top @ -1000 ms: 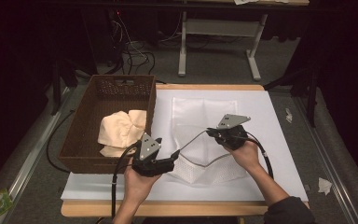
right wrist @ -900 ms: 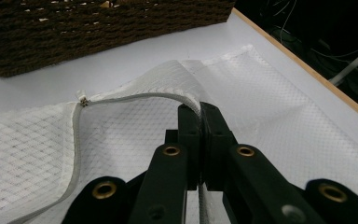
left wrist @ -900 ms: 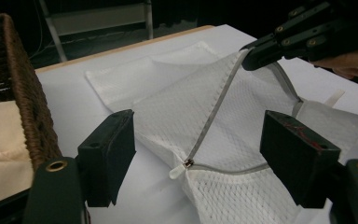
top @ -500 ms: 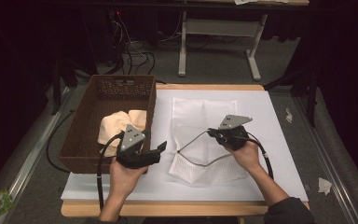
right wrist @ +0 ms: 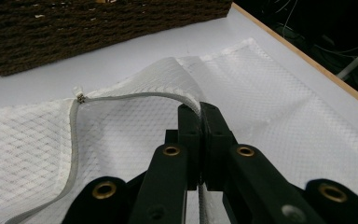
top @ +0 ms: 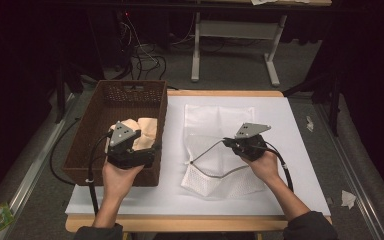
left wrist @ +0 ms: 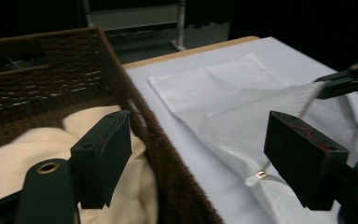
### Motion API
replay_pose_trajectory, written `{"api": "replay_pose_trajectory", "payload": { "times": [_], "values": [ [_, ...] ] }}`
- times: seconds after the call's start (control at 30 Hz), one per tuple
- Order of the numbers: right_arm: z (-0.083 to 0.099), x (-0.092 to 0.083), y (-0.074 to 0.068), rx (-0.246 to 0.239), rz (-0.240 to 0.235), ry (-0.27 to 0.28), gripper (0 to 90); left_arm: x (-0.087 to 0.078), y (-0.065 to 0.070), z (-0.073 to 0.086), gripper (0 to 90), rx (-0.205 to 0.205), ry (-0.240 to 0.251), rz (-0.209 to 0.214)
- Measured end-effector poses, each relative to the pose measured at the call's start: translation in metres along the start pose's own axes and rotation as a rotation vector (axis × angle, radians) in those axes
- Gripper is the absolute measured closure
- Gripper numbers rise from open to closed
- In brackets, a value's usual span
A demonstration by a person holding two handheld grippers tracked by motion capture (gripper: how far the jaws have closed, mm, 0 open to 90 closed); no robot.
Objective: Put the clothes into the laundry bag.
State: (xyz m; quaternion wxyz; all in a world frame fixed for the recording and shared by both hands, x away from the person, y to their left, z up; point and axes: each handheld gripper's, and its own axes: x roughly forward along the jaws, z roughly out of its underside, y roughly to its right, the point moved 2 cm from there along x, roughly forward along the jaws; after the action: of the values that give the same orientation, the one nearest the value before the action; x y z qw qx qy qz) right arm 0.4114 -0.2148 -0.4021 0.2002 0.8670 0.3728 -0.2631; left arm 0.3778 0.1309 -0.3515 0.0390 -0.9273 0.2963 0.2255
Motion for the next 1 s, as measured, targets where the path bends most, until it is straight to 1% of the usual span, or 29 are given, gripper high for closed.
{"api": "replay_pose_trajectory", "payload": {
  "times": [0.13, 0.17, 0.23, 0.3, 0.33, 0.4, 0.43, 0.53, 0.63, 0.73, 0.83, 0.9, 0.97, 1.0],
  "values": [
    [0.000, -0.001, 0.001, -0.007, 0.007, -0.002, 89.0, 0.002, -0.011, -0.003, 23.4, 0.001, 0.002, -0.030],
    [0.000, -0.001, 0.001, 0.001, 0.006, -0.002, 89.0, 0.003, -0.015, -0.004, 23.3, -0.002, -0.001, -0.035],
    [0.000, 0.000, 0.001, -0.005, 0.006, -0.001, 89.0, 0.004, -0.021, -0.005, 22.3, -0.003, -0.006, -0.042],
    [0.000, 0.001, 0.000, -0.004, 0.009, 0.000, 89.0, 0.006, -0.028, -0.006, 21.1, -0.004, -0.022, -0.053],
    [0.000, 0.002, 0.000, -0.011, 0.008, -0.003, 89.0, 0.007, -0.032, -0.006, 19.9, -0.010, -0.035, -0.052],
    [0.000, 0.003, 0.000, -0.004, 0.007, -0.011, 89.0, 0.009, -0.039, -0.007, 18.3, -0.018, -0.050, -0.048],
    [0.000, 0.003, 0.000, -0.009, 0.005, -0.009, 89.0, 0.010, -0.042, -0.007, 17.4, -0.023, -0.058, -0.048],
    [0.000, 0.003, 0.000, -0.009, 0.007, -0.011, 89.0, 0.013, -0.050, -0.008, 16.1, -0.026, -0.077, -0.059],
    [-0.001, 0.003, 0.001, -0.009, 0.010, -0.010, 89.0, 0.017, -0.060, -0.008, 15.8, -0.023, -0.107, -0.099],
    [-0.001, 0.003, 0.001, -0.011, 0.007, -0.009, 89.0, 0.022, -0.069, -0.006, 15.2, -0.042, -0.131, -0.116],
    [-0.001, 0.003, 0.000, -0.012, 0.008, -0.011, 89.0, 0.029, -0.079, -0.004, 14.2, -0.051, -0.176, -0.134],
    [0.000, 0.003, 0.001, -0.008, 0.004, -0.014, 89.0, 0.034, -0.086, -0.002, 11.9, -0.068, -0.204, -0.137],
    [-0.001, 0.002, 0.002, -0.008, 0.008, -0.014, 89.0, 0.041, -0.095, 0.002, 8.3, -0.099, -0.246, -0.119],
    [0.000, 0.002, 0.003, -0.007, 0.007, -0.012, 89.0, 0.043, -0.098, 0.003, 6.9, -0.105, -0.261, -0.118]
  ]
}}
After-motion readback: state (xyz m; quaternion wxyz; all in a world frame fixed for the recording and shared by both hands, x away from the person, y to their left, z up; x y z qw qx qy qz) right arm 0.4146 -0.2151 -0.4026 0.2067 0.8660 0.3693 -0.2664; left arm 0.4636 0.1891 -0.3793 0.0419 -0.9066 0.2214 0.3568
